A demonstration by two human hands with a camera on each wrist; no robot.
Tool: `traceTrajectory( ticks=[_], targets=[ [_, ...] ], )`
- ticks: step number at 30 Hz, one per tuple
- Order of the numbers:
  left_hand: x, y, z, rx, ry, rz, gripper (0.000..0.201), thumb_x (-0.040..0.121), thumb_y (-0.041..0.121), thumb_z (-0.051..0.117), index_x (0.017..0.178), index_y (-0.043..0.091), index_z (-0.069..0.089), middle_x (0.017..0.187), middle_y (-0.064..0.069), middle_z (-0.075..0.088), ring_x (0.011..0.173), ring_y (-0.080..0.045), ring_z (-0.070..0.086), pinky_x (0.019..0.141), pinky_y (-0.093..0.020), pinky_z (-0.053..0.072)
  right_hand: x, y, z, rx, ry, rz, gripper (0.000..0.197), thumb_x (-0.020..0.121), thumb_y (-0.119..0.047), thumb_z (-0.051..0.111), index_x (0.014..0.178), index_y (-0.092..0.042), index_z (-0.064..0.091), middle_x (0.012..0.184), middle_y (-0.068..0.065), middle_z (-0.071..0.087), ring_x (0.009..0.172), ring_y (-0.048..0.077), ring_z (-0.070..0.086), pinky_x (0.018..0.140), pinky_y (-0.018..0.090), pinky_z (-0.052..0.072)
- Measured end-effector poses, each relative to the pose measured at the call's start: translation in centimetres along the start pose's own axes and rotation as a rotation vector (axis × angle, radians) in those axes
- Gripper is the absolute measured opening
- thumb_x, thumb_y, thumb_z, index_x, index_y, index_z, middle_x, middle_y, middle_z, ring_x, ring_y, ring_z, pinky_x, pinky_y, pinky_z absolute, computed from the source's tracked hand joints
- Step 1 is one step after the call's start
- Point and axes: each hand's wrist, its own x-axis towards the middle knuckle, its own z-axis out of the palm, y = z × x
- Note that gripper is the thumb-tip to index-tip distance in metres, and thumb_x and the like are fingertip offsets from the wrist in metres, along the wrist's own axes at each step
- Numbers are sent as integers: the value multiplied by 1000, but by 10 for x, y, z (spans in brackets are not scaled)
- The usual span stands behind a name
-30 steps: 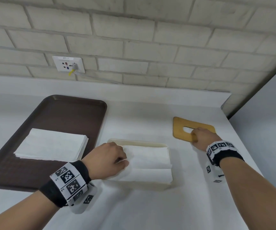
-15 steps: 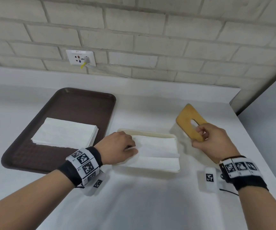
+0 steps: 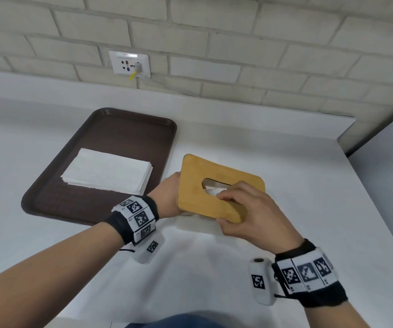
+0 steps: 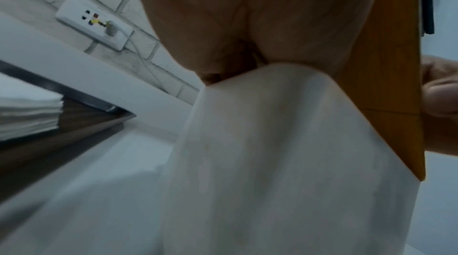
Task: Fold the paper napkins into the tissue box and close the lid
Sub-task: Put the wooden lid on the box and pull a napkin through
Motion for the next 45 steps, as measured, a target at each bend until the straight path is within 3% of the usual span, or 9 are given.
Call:
traceTrajectory(
  ticks=[4,11,15,18,25,29,36,40,45],
  targets=[
    [1,1,5,-2,76,60,3,88,-1,66,86,0,68,86,-8,67,75,-17,58,63,-17,43,-5,5,9,136,51,27,47,84,-54,76,125,-32,68,119,-23,57,117,-1,55,94,7,39],
    [1,-6,12,-61,171,107,42,91,43,57,85,4,73,86,-11,71,70,-17,60,60,-22,46,8,2,21,186,290,139,22,106,-30,53,113,-26,74,103,-14,65,101,1,60,83,8,41],
    [2,-7,12,-3,211,138,7,84,3,70,77,1,69,79,-17,67,61,-22,56,59,-19,33,20,1,19,163,225,219,11,96,-27,69,103,-30,77,94,-12,66,93,0,58,75,5,40],
    [2,-7,13,0,232,166,17,75,-12,74,71,2,65,72,-17,64,59,-12,45,57,-11,26,30,-1,14,168,177,257,10,93,-29,72,99,-34,77,92,-13,67,89,-1,58,73,4,39],
    [5,-11,15,36,270,189,22,73,-14,73,67,3,62,66,-16,63,55,-13,43,56,-9,24,39,0,4,204,30,314,7,91,-37,74,84,-37,75,79,-11,57,72,2,51,67,19,39],
    [3,-7,12,-82,285,141,11,82,11,70,82,2,65,83,-14,65,66,-19,55,60,-28,42,36,4,12,142,107,312,12,95,-31,66,83,-32,64,74,-9,57,68,3,51,67,24,42],
    [-22,-23,-21,-385,245,-14,85,74,42,55,155,20,40,151,1,45,142,-11,41,122,-37,33,31,2,32,-5,317,216,11,101,-27,57,91,-25,54,72,-14,52,73,3,54,75,32,43],
    [-29,-17,-35,-241,15,-27,132,65,74,77,165,31,3,169,14,10,156,-4,12,125,-30,18,31,0,41,-77,324,163,13,101,-24,58,90,-26,51,77,-20,47,69,-2,49,83,45,48],
    [-11,-16,-28,-12,-128,-9,150,59,63,92,165,25,-7,172,13,0,156,-3,5,126,-25,14,32,2,43,-76,321,159,12,101,-24,56,91,-24,52,81,-19,47,71,1,48,85,49,48]
  ],
)
